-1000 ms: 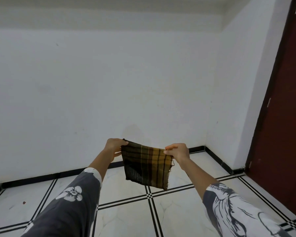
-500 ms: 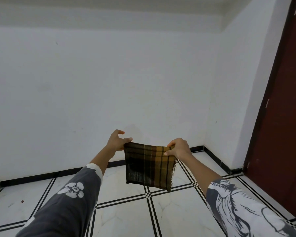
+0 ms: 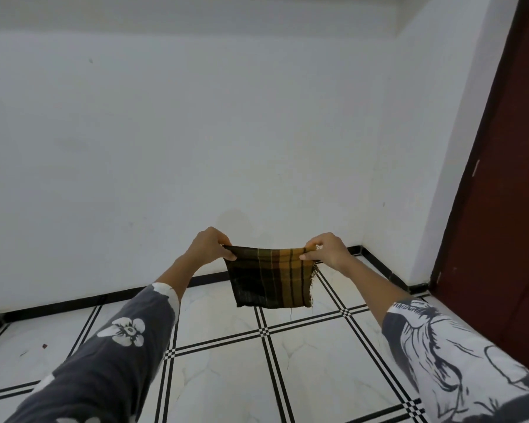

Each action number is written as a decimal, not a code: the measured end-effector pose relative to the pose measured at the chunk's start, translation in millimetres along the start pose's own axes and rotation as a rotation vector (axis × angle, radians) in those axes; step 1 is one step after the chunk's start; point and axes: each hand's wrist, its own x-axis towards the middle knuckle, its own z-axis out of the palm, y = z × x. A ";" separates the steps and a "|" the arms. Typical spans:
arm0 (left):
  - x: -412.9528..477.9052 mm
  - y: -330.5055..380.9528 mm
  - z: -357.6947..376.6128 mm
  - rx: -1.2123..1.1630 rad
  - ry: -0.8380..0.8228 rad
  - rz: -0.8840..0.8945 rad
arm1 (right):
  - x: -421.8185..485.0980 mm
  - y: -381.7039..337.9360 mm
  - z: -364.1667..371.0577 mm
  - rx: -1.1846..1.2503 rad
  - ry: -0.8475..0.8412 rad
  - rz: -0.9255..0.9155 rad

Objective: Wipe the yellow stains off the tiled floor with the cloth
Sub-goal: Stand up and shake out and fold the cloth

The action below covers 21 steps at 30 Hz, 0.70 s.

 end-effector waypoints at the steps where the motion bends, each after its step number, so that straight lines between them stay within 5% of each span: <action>1: -3.1 0.2 -4.3 -0.054 -0.044 -0.001 | -1.1 1.5 -5.0 0.110 -0.072 0.004; 6: -17.5 9.4 -24.8 -0.697 -0.093 -0.018 | -2.1 -11.4 -20.5 0.685 -0.177 0.125; 9: -24.5 -4.4 26.2 -0.939 -0.294 -0.286 | -13.3 9.5 18.7 0.934 -0.338 0.329; 13: -59.8 -39.6 113.9 -1.156 -0.495 -0.628 | -44.4 51.2 76.7 0.972 -0.442 0.573; 17: -69.6 -50.9 111.5 -1.267 -0.383 -0.435 | -42.5 52.0 70.2 0.836 -0.565 0.523; 21: -61.3 -52.7 87.3 -1.082 -0.448 -0.367 | -35.2 51.4 66.5 0.556 -0.614 0.578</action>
